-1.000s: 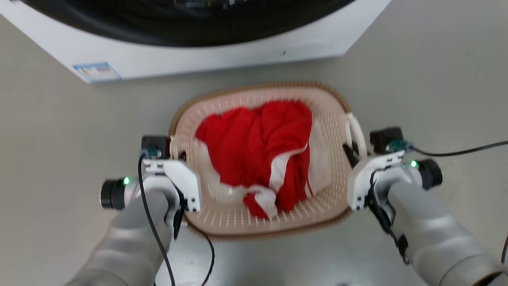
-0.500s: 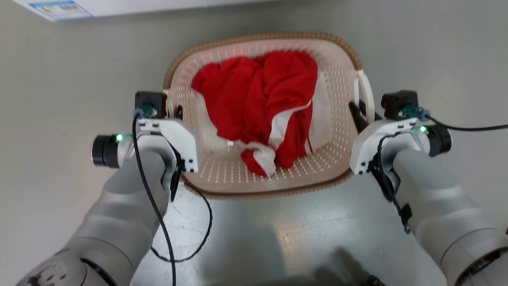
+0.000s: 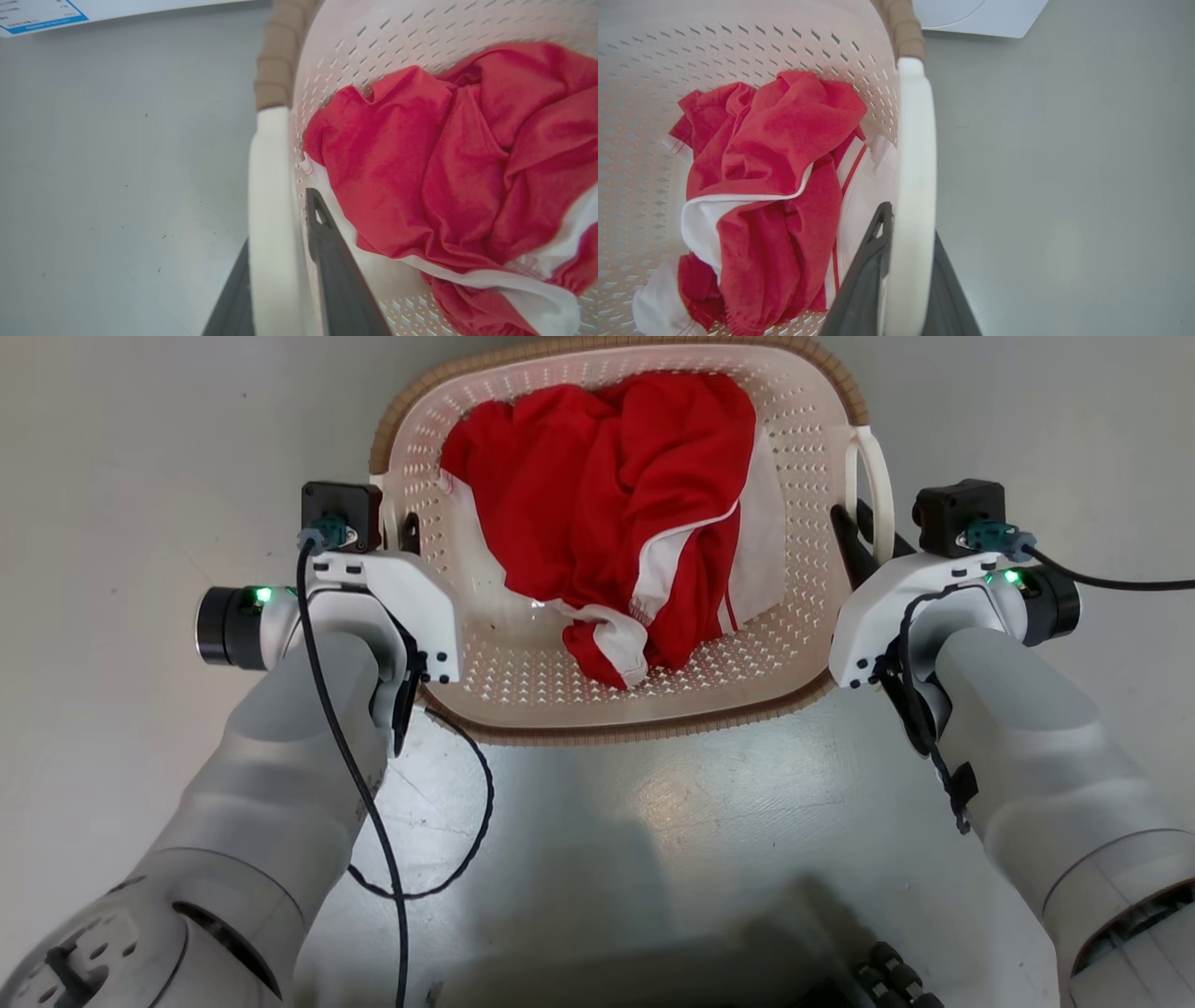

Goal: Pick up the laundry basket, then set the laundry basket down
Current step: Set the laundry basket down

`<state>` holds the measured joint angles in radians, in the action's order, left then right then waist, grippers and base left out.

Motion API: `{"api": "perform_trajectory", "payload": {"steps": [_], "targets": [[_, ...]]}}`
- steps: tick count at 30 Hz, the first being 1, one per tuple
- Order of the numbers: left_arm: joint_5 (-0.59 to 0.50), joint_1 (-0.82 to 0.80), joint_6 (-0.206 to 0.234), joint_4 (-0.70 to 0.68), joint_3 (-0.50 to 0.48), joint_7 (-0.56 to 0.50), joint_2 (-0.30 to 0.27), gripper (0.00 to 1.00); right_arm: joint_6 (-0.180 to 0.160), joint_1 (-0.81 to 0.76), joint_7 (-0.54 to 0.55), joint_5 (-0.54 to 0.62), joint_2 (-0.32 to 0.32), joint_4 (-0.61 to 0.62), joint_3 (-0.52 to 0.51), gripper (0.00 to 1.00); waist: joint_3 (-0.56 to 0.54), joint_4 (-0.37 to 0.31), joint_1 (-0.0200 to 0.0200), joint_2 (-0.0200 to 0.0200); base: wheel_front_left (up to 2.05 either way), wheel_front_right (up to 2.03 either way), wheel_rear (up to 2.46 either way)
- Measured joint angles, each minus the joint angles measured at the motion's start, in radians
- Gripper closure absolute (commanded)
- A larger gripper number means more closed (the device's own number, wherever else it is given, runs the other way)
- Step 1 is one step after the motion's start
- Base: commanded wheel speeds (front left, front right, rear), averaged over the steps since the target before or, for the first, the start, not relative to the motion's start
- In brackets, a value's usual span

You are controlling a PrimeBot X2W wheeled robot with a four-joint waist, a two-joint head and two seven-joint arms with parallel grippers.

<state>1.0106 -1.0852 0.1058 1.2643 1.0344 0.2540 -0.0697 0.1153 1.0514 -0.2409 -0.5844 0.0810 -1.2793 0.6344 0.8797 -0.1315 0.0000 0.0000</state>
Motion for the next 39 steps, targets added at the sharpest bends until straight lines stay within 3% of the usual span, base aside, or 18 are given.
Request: {"api": "perform_trajectory", "payload": {"steps": [26, 27, 28, 29, 39], "targets": [[-0.037, -0.055, 0.013, -0.016, -0.019, 0.003, 0.002, 1.0, 0.0, -0.001, -0.006, 0.095, 0.006, 0.022, -0.127, 1.0, 0.068, 0.031, 0.0, 0.0, 0.0, 0.0, 0.0], [-0.036, -0.058, 0.018, -0.017, -0.023, 0.004, 0.003, 0.9, 0.0, 0.0, -0.006, 0.102, 0.005, 0.023, -0.139, 0.57, 0.07, 0.031, 0.0, 0.0, 0.0, 0.0, 0.0], [-0.037, -0.061, 0.02, -0.018, -0.027, 0.006, 0.003, 0.35, 0.0, 0.0, -0.006, 0.114, 0.005, 0.025, -0.148, 0.0, 0.072, 0.03, 0.0, 0.0, 0.0, 0.0, 0.0], [-0.037, -0.065, 0.024, -0.018, -0.027, 0.005, 0.003, 0.0, 0.001, 0.0, -0.006, 0.129, 0.003, 0.026, -0.155, 0.0, 0.073, 0.031, 0.0, 0.0, 0.0, 0.0, 0.0], [-0.036, -0.064, 0.048, -0.017, -0.037, 0.004, 0.019, 0.0, 0.009, -0.001, -0.007, 0.233, -0.01, 0.079, -0.265, 0.0, 0.073, 0.032, 0.0, 0.0, 0.0, 0.0, 0.0]]}}
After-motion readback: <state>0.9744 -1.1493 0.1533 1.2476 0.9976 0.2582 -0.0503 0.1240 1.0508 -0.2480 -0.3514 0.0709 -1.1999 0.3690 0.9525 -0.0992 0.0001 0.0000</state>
